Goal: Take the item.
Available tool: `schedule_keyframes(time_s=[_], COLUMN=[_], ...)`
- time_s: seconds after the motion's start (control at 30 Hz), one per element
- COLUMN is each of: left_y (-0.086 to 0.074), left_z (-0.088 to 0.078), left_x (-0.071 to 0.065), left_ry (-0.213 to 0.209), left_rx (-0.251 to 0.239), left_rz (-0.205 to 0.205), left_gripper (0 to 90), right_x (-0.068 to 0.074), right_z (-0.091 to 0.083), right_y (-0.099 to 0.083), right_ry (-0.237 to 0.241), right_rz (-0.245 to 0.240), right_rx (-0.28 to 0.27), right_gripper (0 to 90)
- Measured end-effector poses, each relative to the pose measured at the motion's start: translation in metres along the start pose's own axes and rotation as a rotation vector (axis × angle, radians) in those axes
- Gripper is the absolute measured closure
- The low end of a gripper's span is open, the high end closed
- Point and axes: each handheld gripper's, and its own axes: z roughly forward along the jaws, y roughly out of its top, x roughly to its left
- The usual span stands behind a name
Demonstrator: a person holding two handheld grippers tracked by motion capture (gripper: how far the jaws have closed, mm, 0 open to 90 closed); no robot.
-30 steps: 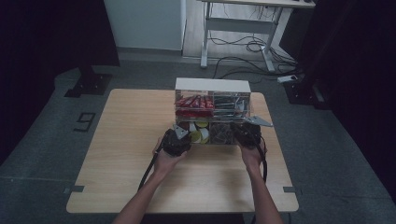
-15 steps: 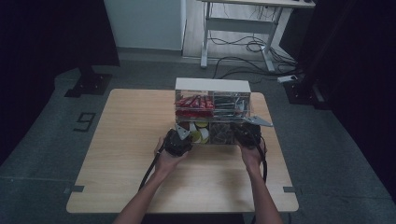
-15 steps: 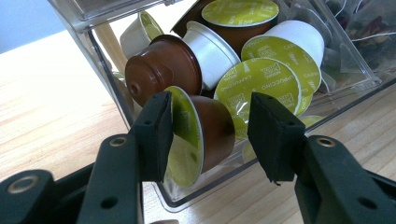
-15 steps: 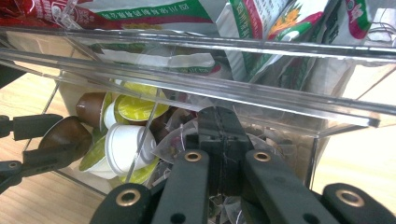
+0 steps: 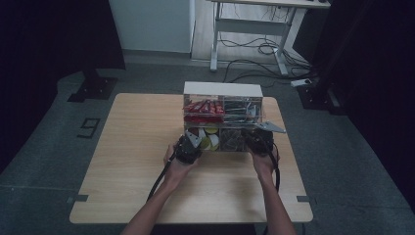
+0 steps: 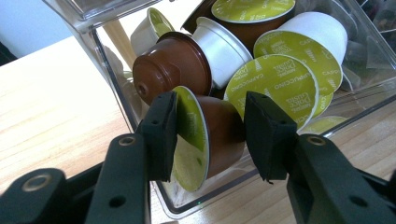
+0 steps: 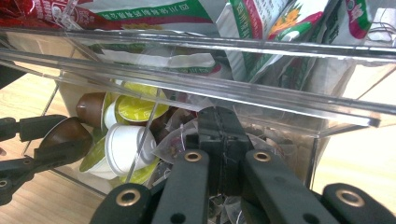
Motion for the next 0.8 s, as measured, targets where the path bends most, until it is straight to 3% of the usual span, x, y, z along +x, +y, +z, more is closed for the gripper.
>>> schedule_keyframes(time_s=[0.17,0.33,0.63,0.8], left_y=[-0.001,-0.004,-0.004,-0.006], left_z=[-0.001,-0.01,-0.01,-0.013], left_x=[0.002,0.005,0.011,0.011], left_ry=[-0.015,-0.028,-0.06,-0.069], left_rx=[-0.008,-0.067,-0.062,-0.087], left_rz=[-0.005,-0.005,-0.016,-0.023], left_gripper=[57.6,64.2,64.5,65.0], right_x=[0.0,0.001,0.001,0.001], right_z=[0.0,0.0,0.0,0.0], right_y=[0.0,0.001,0.001,0.001], right_ry=[-0.002,-0.003,-0.004,-0.002], right_rz=[-0.001,-0.002,-0.002,-0.002], right_rx=[0.0,0.0,-0.001,-0.001], right_gripper=[89.1,89.1,89.1,89.2])
